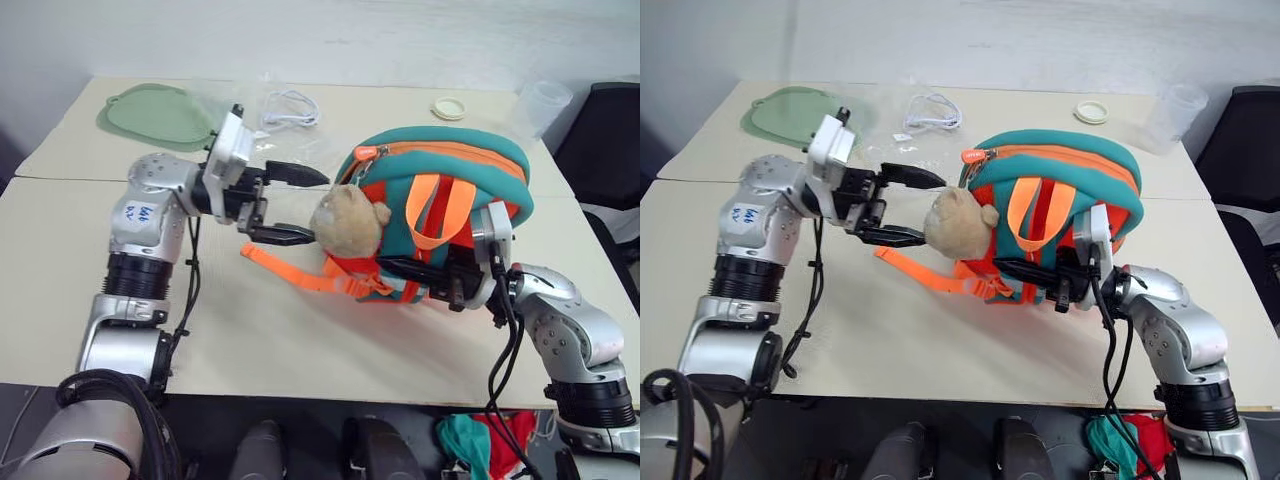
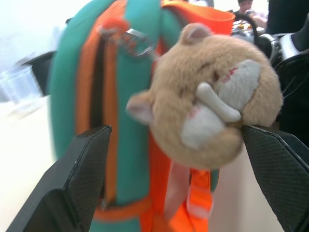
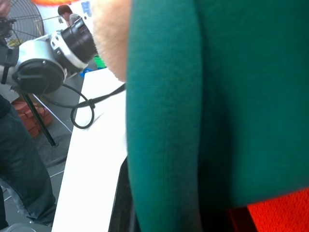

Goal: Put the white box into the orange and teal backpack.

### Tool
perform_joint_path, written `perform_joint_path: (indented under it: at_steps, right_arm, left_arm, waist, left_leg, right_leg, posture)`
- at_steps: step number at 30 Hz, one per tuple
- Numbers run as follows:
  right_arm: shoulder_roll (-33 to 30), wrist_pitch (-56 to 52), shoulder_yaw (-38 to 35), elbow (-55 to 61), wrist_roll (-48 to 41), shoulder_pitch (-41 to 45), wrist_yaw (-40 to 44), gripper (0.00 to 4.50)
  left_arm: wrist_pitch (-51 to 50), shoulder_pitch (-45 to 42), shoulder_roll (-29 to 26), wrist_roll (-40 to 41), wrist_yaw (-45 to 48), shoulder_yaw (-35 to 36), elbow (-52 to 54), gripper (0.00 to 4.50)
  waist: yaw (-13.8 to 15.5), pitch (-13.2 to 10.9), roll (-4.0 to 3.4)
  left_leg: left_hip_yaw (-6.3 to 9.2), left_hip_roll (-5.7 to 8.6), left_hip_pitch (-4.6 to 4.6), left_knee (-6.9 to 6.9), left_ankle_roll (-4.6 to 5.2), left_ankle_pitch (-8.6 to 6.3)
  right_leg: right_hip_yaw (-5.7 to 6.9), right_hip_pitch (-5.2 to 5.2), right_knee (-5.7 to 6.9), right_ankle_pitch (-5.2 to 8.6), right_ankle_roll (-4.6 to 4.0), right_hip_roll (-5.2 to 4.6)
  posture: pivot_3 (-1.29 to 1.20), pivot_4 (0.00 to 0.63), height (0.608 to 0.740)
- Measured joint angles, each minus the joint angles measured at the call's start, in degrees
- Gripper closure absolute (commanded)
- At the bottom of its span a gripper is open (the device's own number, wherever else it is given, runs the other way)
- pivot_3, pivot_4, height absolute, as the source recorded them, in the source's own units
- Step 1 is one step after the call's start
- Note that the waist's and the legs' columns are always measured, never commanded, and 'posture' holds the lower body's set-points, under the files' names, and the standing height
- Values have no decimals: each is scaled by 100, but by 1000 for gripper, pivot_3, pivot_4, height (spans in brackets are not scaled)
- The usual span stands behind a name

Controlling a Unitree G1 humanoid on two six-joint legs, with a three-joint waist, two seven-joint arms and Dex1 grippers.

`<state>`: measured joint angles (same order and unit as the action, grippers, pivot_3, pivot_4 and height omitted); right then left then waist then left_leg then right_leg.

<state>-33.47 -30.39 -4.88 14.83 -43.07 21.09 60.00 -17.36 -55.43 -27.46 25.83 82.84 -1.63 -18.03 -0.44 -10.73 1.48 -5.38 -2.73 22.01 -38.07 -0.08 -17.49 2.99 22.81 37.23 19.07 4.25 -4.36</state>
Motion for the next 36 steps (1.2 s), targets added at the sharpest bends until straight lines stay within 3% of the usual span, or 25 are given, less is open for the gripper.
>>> perform_joint_path:
  at_steps: [9,15,22,27,36]
  right_arm:
    - [0,-79,1,-60,36,85,-74,4500]
    - [6,-80,-2,-46,34,60,-200,4500]
    - [14,-93,-3,20,29,41,-334,4500]
    - [15,-98,-11,78,-28,6,-420,4500]
    - [29,-92,-106,132,-139,-201,-598,4500]
  left_arm:
    - [-621,397,139,431,-153,51,787,3120]
    - [-390,428,-55,283,-654,282,398,4436]
    - [404,-171,-323,-269,-1513,560,-1422,4436]
    - [544,-314,-185,-507,-1818,544,-2040,4436]
    - [411,-138,-226,-1595,-1973,-400,-2660,4436]
  waist:
    - [14,0,0]
    - [16,0,-1]
    - [26,0,0]
    - [34,0,0]
    - [24,0,-1]
  left_leg:
    - [1,0,0,-3,0,0]
    - [1,2,-1,-4,0,0]
    - [1,3,5,-7,1,0]
    - [2,4,9,-10,2,-1]
    - [-6,5,7,-11,3,-1]
  right_leg:
    - [0,1,-1,0,0,0]
    - [0,0,-16,0,0,-1]
    - [5,3,-10,0,0,-3]
    - [8,3,1,-3,5,-4]
    - [4,9,12,-3,5,-1]
  posture:
    - [0,150,740]
    - [0,150,740]
    - [0,150,740]
    - [0,150,740]
    - [0,150,740]
